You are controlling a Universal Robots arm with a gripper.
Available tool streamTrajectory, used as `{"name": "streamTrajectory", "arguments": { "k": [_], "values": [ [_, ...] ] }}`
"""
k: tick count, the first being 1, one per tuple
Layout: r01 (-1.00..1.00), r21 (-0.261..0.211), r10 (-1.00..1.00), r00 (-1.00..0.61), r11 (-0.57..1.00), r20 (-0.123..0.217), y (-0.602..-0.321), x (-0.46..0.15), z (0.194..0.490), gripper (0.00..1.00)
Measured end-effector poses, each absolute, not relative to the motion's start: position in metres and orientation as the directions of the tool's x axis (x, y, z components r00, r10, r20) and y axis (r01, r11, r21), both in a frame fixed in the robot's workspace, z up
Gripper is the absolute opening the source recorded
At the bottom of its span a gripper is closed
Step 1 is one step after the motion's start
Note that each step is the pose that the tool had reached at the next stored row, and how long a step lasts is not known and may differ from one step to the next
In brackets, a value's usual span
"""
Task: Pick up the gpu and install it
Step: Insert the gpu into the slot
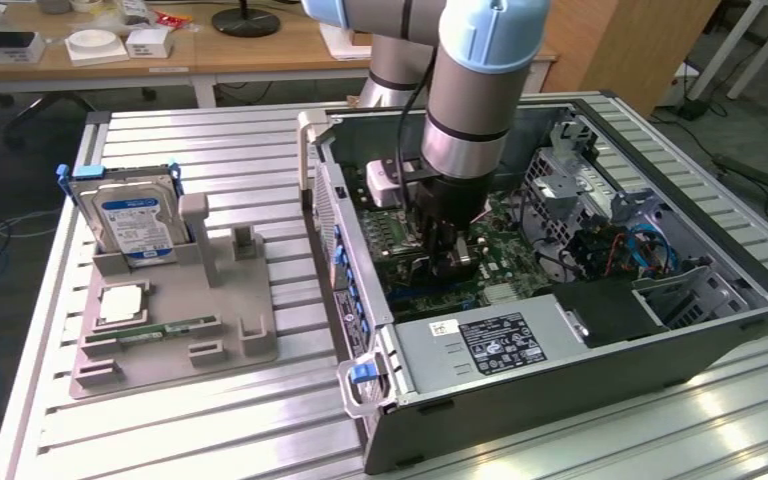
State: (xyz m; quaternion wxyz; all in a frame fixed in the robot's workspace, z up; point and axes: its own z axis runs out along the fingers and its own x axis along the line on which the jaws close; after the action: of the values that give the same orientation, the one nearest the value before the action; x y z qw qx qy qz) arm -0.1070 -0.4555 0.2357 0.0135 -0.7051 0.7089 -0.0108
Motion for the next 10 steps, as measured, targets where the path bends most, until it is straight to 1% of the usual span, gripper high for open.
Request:
{"name": "streamTrajectory", "arguments": {
  "k": [10],
  "values": [
    [-0.999, -0.04, -1.0, -0.005, 0.005, -0.004, -0.4555, -0.1077, 0.2356, 0.27]
  ]
}}
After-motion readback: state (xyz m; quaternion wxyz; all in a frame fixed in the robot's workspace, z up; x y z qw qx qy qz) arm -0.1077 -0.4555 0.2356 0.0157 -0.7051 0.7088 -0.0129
